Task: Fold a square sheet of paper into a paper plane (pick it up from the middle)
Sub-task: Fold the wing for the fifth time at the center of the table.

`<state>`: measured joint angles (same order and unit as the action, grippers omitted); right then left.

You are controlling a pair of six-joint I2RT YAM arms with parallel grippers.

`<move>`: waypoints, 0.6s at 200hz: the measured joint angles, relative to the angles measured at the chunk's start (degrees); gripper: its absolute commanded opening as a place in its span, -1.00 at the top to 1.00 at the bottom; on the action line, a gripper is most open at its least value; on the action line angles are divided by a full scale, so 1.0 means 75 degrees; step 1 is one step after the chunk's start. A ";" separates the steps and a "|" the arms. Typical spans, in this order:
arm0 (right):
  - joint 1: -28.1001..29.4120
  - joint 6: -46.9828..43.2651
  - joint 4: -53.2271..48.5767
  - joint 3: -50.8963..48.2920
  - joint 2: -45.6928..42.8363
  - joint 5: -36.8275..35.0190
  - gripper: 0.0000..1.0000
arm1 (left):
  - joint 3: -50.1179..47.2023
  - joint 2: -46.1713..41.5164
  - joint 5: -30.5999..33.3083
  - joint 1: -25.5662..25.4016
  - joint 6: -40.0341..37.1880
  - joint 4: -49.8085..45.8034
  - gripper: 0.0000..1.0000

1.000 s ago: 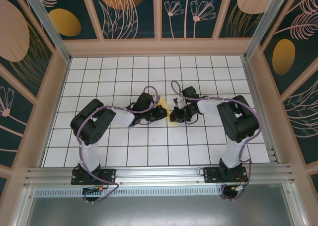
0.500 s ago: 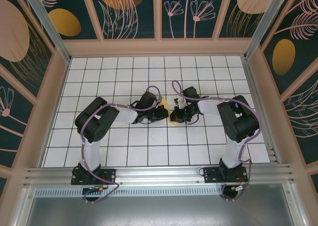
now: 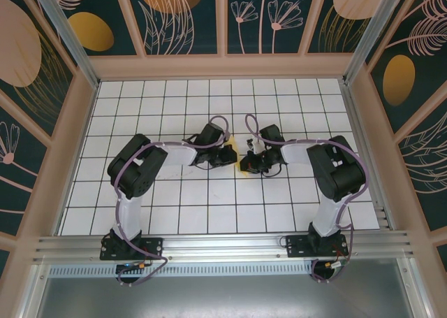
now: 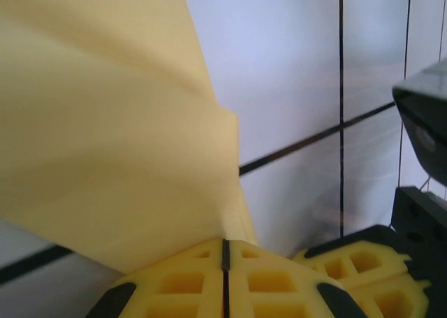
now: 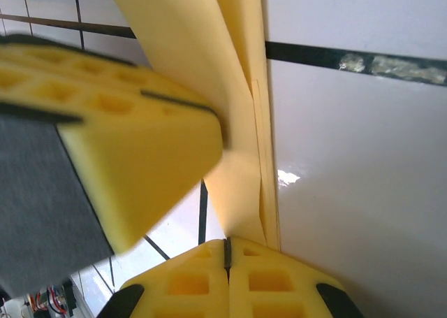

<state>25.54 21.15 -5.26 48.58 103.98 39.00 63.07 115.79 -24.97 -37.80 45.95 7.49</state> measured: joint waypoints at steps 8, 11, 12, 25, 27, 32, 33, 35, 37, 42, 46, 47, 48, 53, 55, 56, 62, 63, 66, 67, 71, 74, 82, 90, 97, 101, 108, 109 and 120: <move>0.0000 0.0000 0.0000 0.0000 0.0000 0.0003 1.00 | 0.0067 0.0017 0.0041 0.0087 -0.0096 -0.0058 0.78; 0.0000 0.0000 0.0000 -0.0003 0.0000 0.0003 1.00 | 0.0093 0.0029 0.0076 0.0137 -0.0143 -0.0076 0.78; 0.0000 0.0000 0.0000 0.0000 0.0000 0.0003 1.00 | 0.0096 0.0029 0.0079 0.0146 -0.0152 -0.0079 0.78; 0.0000 0.0000 0.0000 0.0000 0.0000 0.0000 1.00 | 0.0175 0.0052 0.0216 0.0341 -0.0321 -0.0143 0.78; 0.0000 0.0000 0.0000 0.0000 0.0000 0.0000 1.00 | 0.0187 0.0058 0.0227 0.0376 -0.0344 -0.0152 0.78; 0.0000 0.0000 0.0000 0.0000 0.0000 0.0000 1.00 | 0.0210 0.0070 0.0254 0.0455 -0.0414 -0.0169 0.78; 0.0000 0.0000 0.0000 -0.0003 0.0000 0.0000 1.00 | 0.0216 0.0073 0.0254 0.0472 -0.0428 -0.0175 0.78; 0.0000 0.0000 0.0000 0.0000 0.0000 0.0000 1.00 | 0.0224 0.0073 0.0254 0.0504 -0.0455 -0.0181 0.78; 0.0000 0.0000 0.0000 0.0000 0.0000 0.0000 1.00 | 0.0230 0.0082 0.0254 0.0533 -0.0484 -0.0181 0.78; 0.0000 0.0000 0.0000 0.0000 0.0000 0.0000 1.00 | 0.0245 0.0087 0.0248 0.0592 -0.0539 -0.0189 0.78; 0.0000 0.0000 0.0000 0.0000 0.0000 0.0000 1.00 | 0.0254 0.0099 0.0245 0.0641 -0.0606 -0.0201 0.78; 0.0000 -0.0003 0.0000 0.0000 0.0000 0.0000 1.00 | 0.0256 0.0099 0.0245 0.0647 -0.0612 -0.0201 0.78; 0.0000 0.0000 0.0000 0.0000 0.0000 0.0000 1.00 | 0.0262 0.0099 0.0248 0.0659 -0.0627 -0.0204 0.78; 0.0000 -0.0003 0.0000 0.0000 0.0000 0.0000 1.00 | 0.0271 0.0102 0.0248 0.0697 -0.0705 -0.0210 0.78; 0.0000 -0.0003 0.0000 0.0000 0.0000 0.0000 1.00 | 0.0274 0.0102 0.0248 0.0708 -0.0729 -0.0216 0.78; 0.0000 -0.0003 0.0000 0.0000 0.0000 0.0000 1.00 | 0.0274 0.0102 0.0248 0.0711 -0.0734 -0.0216 0.78; 0.0000 0.0000 0.0000 0.0000 0.0000 0.0000 1.00 | 0.0289 0.0105 0.0259 0.0749 -0.0825 -0.0227 0.78; 0.0000 0.0000 0.0000 0.0000 0.0000 0.0000 1.00 | 0.0291 0.0105 0.0262 0.0752 -0.0833 -0.0230 0.78; 0.0000 -0.0003 0.0000 -0.0003 0.0000 0.0000 1.00 | 0.0294 0.0108 0.0274 0.0766 -0.0889 -0.0230 0.77; 0.0000 -0.0003 0.0000 -0.0003 0.0000 0.0000 1.00 | 0.0297 0.0108 0.0277 0.0772 -0.0898 -0.0230 0.77; 0.0000 -0.0003 0.0000 -0.0003 0.0000 0.0000 1.00 | 0.0300 0.0111 0.0286 0.0790 -0.0941 -0.0230 0.78; 0.0000 0.0000 0.0000 -0.0003 0.0000 0.0000 1.00 | 0.0303 0.0114 0.0297 0.0804 -0.0994 -0.0227 0.77; 0.0000 -0.0003 0.0000 -0.0003 0.0000 0.0000 1.00 | 0.0309 0.0117 0.0309 0.0839 -0.1084 -0.0227 0.78; 0.0000 -0.0003 0.0009 -0.0009 0.0000 0.0000 1.00 | 0.0323 0.0119 0.0338 0.0868 -0.1183 -0.0233 0.78; 0.0000 -0.0003 0.0029 -0.0023 0.0000 0.0000 1.00 | 0.0347 0.0131 0.0373 0.0898 -0.1271 -0.0233 0.78; 0.0000 -0.0003 0.0044 -0.0029 0.0000 0.0003 1.00 | 0.0358 0.0140 0.0391 0.0912 -0.1306 -0.0236 0.78; -0.0003 -0.0003 0.0055 -0.0038 0.0000 0.0003 1.00 | 0.0399 0.0166 0.0396 0.0941 -0.1376 -0.0259 0.79; -0.0003 -0.0003 0.0055 -0.0038 0.0000 0.0003 1.00 | 0.0405 0.0166 0.0393 0.0944 -0.1381 -0.0262 0.79; -0.0003 -0.0003 0.0055 -0.0038 0.0000 0.0003 1.00 | 0.0463 0.0201 0.0391 0.0962 -0.1472 -0.0309 0.79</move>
<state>25.52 21.12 -4.84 48.29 103.98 39.03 66.54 117.30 -22.04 -30.59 34.92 5.17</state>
